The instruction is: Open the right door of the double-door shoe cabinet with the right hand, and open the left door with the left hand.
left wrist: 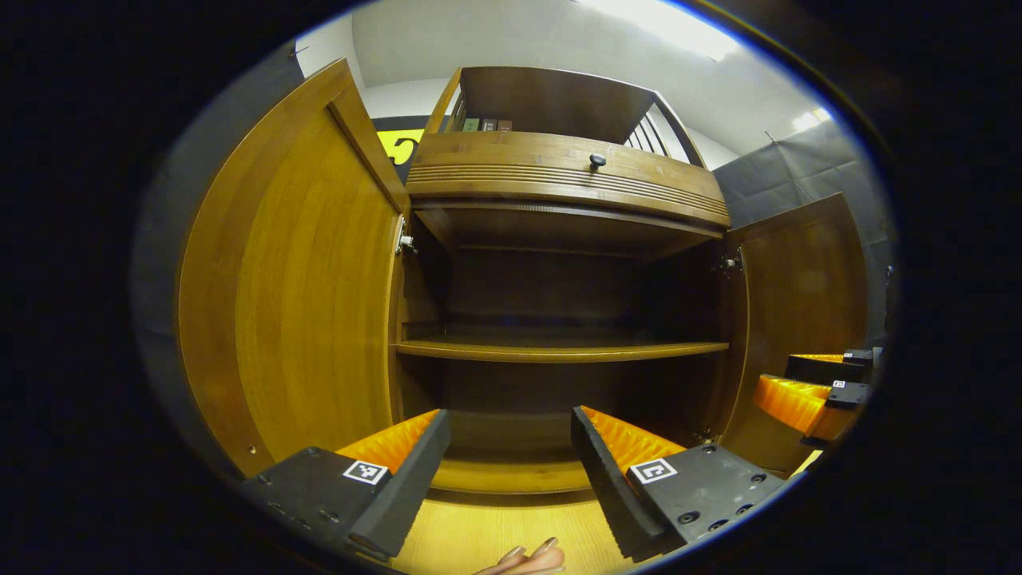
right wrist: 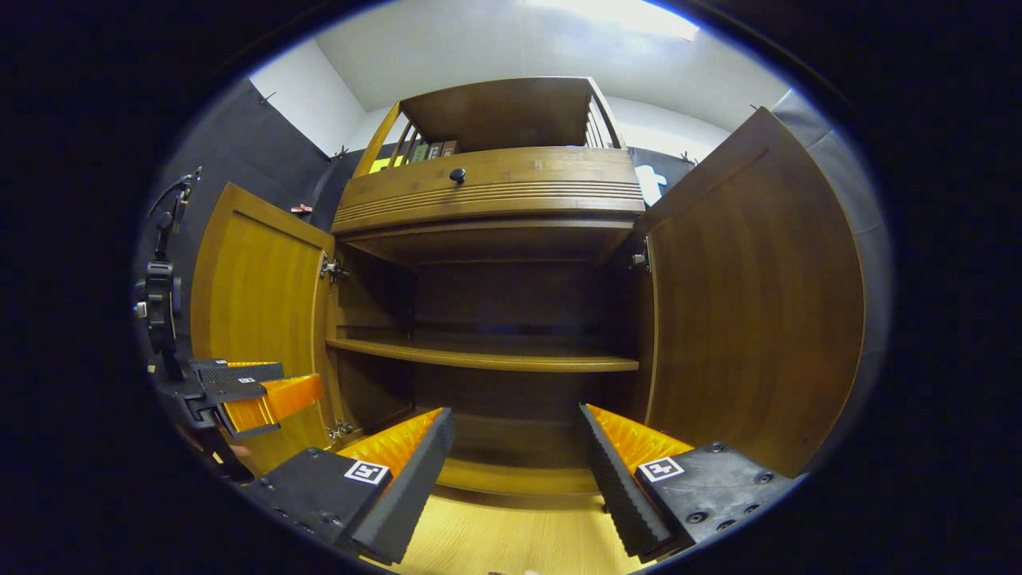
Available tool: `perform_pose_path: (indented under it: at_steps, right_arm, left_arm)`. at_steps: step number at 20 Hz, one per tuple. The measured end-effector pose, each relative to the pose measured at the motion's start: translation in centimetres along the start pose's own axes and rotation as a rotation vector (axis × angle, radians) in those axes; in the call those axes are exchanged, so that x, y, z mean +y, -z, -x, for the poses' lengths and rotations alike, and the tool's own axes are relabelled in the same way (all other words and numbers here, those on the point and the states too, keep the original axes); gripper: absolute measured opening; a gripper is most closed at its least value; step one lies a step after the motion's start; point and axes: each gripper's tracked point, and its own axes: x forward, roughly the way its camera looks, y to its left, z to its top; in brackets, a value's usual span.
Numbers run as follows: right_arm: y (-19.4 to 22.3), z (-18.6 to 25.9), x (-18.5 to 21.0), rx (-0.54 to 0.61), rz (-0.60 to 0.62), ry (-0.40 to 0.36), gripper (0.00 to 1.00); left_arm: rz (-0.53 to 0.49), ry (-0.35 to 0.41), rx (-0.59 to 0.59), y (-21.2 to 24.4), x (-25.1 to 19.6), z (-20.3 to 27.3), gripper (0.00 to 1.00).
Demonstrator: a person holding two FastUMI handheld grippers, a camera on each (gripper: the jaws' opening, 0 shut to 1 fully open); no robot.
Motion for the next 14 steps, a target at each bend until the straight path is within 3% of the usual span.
perform_pose_path:
  at_steps: [14]
  right_arm:
    - [0.19,-0.40,0.70,0.001,-0.010,-0.005,0.98]
  left_arm:
    - [-0.006,0.002,-0.003,0.13,0.29,-0.15,0.95]
